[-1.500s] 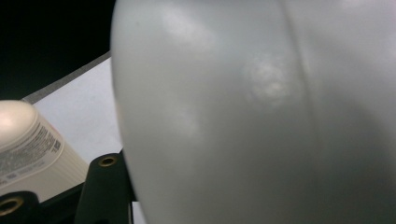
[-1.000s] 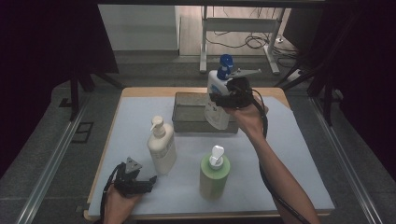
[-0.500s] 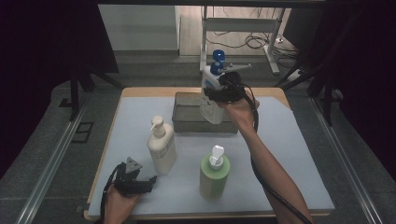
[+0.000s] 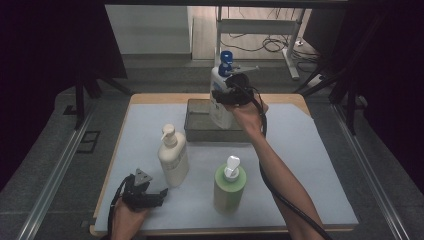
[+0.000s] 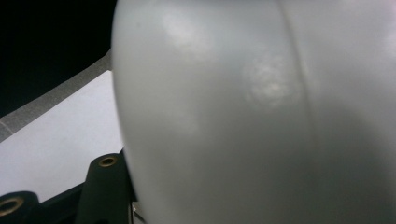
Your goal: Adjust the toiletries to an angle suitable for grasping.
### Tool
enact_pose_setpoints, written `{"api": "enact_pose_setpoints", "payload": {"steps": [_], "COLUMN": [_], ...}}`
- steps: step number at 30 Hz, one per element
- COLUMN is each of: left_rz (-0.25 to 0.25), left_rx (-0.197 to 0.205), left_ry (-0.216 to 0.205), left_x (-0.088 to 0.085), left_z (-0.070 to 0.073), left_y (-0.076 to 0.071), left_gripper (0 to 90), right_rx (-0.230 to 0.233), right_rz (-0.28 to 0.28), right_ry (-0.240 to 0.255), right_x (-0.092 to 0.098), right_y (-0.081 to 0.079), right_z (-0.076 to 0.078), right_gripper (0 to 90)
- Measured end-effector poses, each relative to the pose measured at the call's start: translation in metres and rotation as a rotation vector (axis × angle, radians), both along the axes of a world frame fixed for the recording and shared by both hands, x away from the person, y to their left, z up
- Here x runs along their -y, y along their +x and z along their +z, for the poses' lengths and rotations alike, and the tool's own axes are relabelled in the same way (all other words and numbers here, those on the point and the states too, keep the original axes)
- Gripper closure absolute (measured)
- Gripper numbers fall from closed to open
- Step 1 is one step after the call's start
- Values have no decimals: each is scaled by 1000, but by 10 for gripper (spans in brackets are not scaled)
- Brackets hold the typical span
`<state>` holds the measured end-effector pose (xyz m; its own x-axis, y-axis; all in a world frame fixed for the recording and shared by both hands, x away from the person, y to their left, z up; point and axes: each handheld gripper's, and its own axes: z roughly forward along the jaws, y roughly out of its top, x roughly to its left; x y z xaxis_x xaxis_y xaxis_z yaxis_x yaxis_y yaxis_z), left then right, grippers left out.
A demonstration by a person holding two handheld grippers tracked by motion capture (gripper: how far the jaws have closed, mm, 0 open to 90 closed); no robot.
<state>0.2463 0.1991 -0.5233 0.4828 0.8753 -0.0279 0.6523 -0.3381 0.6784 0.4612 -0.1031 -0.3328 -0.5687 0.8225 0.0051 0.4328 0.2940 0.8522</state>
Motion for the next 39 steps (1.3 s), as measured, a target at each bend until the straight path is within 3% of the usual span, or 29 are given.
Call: {"api": "enact_pose_setpoints", "payload": {"steps": [22,39], "left_rz": [-3,-2], "left_rx": [-2,-2], "left_ry": [4,4], "left_x": [0,0], "left_z": [0,0], "left_y": [0,0], "left_gripper": [122,122], "right_rx": [-30,-66], "right_rz": [5,1], "right_ry": [-24,-36], "right_x": [-27,-32], "right_y": [14,15], "right_z": [-36,-64], "right_gripper": [408,406]}}
